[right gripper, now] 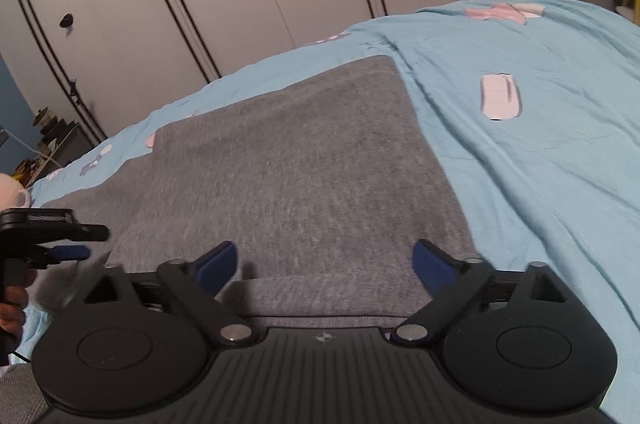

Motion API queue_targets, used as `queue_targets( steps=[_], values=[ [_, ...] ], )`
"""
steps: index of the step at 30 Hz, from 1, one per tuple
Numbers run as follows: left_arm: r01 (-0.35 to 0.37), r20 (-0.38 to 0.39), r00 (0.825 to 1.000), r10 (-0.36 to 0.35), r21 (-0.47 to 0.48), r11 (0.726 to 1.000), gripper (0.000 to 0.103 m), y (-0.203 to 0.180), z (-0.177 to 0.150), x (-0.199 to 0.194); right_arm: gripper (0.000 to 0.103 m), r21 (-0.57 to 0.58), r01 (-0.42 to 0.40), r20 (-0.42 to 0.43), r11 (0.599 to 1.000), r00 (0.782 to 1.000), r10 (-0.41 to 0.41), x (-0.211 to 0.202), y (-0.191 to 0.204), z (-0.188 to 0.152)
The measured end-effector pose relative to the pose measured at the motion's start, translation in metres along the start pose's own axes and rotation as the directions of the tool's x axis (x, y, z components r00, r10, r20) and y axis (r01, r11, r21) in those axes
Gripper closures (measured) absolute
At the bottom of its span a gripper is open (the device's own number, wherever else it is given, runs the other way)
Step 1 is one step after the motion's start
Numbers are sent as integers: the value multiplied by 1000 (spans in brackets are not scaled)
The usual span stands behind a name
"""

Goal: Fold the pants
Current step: 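Grasp the waistband with the left tool and lift it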

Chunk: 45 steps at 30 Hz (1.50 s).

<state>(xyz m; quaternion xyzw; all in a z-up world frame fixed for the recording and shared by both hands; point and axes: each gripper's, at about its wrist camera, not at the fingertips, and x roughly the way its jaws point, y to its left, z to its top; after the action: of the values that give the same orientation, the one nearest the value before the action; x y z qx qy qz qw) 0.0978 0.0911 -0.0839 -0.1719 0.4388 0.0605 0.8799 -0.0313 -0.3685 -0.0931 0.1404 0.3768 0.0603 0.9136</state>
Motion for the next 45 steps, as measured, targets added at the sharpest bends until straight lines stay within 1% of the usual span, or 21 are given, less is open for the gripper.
queue_targets(
  steps=[1,3,7,11,12,14,15,18,20,22,24,27,28,29,31,32,35,36,37,42,45],
  values=[
    [-16,14,1000,16,-16,1000,16,10,-1,-4,5,-13,10,-1,1000,1000,-10,1,2,0],
    [-2,23,1000,4,-52,999,15,32,-3,-14,5,-47,32,-3,998,999,-32,3,7,-2],
    [128,64,991,-120,-140,982,14,64,-8,-26,5,-135,87,-1,987,996,-88,8,20,-7],
    [246,106,968,-226,-250,936,8,97,-9,-40,5,-164,105,7,981,994,-105,9,23,-9],
    [260,128,964,-233,-274,926,6,105,-9,-42,5,-161,101,6,982,995,-101,9,22,-8],
    [265,166,961,-220,-339,902,6,130,-8,-48,5,-158,96,7,983,995,-96,8,21,-8],
    [273,178,959,-219,-378,885,6,142,-7,-49,5,-161,98,9,982,995,-98,8,22,-8],
    [304,220,951,-218,-532,790,6,187,-8,-55,5,-172,108,18,979,994,-106,10,23,-9],
    [295,235,954,-188,-601,743,6,210,-9,-58,5,-170,111,21,979,994,-109,10,23,-9],
    [309,262,948,-179,-633,710,7,225,-12,-57,5,-170,115,24,979,993,-113,11,24,-9],
    [353,279,934,-221,-644,679,8,236,-13,-50,5,-173,121,27,977,993,-118,12,25,-9],
    [413,298,911,-286,-673,614,10,244,-16,-35,5,-176,126,31,976,992,-122,12,25,-9],
    [409,289,912,-290,-688,599,10,246,-17,-30,5,-177,126,31,976,992,-123,12,25,-9],
    [398,280,917,-284,-701,592,10,246,-17,-25,5,-177,127,31,976,992,-123,12,25,-9],
    [404,280,914,-293,-694,596,11,245,-18,-21,5,-178,127,30,976,992,-123,12,26,-9],
    [397,273,917,-290,-689,607,11,243,-17,-21,5,-178,128,30,976,992,-124,12,26,-9],
    [375,240,927,-289,-653,658,11,234,-9,-17,5,-178,131,31,975,991,-127,12,27,-9],
    [376,239,926,-292,-644,666,11,232,-7,-16,5,-177,132,32,975,991,-128,12,27,-9],
    [383,248,923,-293,-641,665,11,232,-6,-15,5,-179,134,33,975,991,-130,12,27,-9],
    [395,275,918,-285,-684,613,13,240,-1,-3,5,-180,136,34,974,991,-132,12,27,-9],
    [418,294,908,-300,-694,586,13,245,2,2,5,-180,136,35,974,991,-132,12,27,-9]
  ],
)
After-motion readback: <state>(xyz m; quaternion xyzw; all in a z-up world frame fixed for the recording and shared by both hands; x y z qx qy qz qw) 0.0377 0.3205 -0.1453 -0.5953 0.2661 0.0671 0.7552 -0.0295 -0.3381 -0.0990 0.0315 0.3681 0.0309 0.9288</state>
